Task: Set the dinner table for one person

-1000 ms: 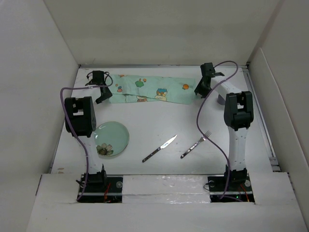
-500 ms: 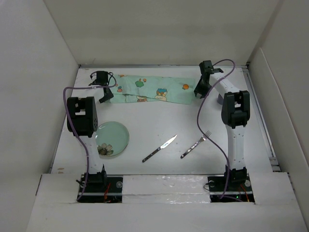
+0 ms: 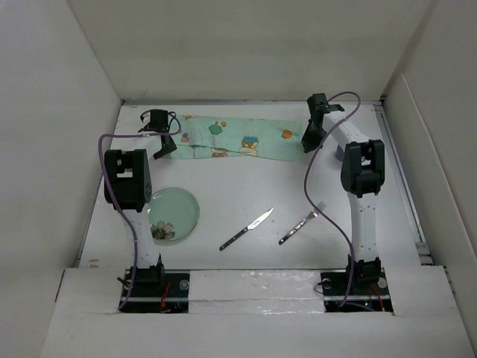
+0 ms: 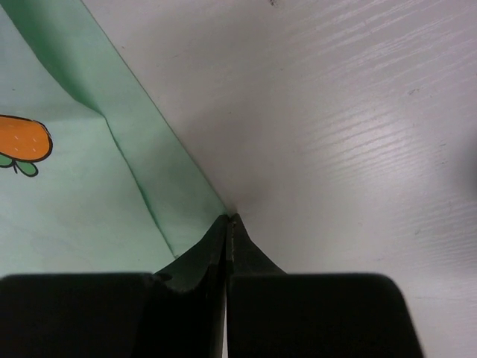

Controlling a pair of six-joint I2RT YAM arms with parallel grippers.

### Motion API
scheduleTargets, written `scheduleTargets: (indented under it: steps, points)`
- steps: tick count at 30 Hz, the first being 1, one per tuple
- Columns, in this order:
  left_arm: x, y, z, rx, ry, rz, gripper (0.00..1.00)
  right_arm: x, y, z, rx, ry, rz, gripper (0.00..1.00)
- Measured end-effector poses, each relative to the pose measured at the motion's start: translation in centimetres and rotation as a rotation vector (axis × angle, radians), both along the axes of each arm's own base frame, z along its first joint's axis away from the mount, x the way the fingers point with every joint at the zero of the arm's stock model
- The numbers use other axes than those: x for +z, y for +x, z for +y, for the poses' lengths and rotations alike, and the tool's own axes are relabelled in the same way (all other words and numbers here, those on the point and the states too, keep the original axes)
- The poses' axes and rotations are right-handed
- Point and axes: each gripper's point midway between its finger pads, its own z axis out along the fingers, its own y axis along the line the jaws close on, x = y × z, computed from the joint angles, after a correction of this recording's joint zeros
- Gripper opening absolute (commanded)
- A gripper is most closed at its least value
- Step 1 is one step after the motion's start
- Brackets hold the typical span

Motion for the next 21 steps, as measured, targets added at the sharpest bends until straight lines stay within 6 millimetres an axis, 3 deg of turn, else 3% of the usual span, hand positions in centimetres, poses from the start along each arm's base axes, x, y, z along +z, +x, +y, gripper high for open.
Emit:
scheduleTargets:
  steps: [6, 13, 17, 21]
  points:
    - [0.0, 0.0, 0.1, 0.002, 0.004, 0.001, 0.44, -0.1, -0.8, 0.1, 0.008, 0.012, -0.015, 0.0]
    - [-0.1, -0.1, 0.2, 0.002, 0.008, 0.0, 0.44, -0.3, -5.3, 0.2, 0.028, 0.041, -0.002, 0.0]
    - [-0.1, -0.1, 0.2, -0.001, 0.014, 0.0, 0.42, -0.4, -7.1, 0.2, 0.041, 0.056, -0.003, 0.0]
    - [-0.1, -0.1, 0.0, -0.005, 0.024, 0.008, 0.36, -0.3, -7.4, 0.3, 0.057, 0.066, -0.018, 0.0]
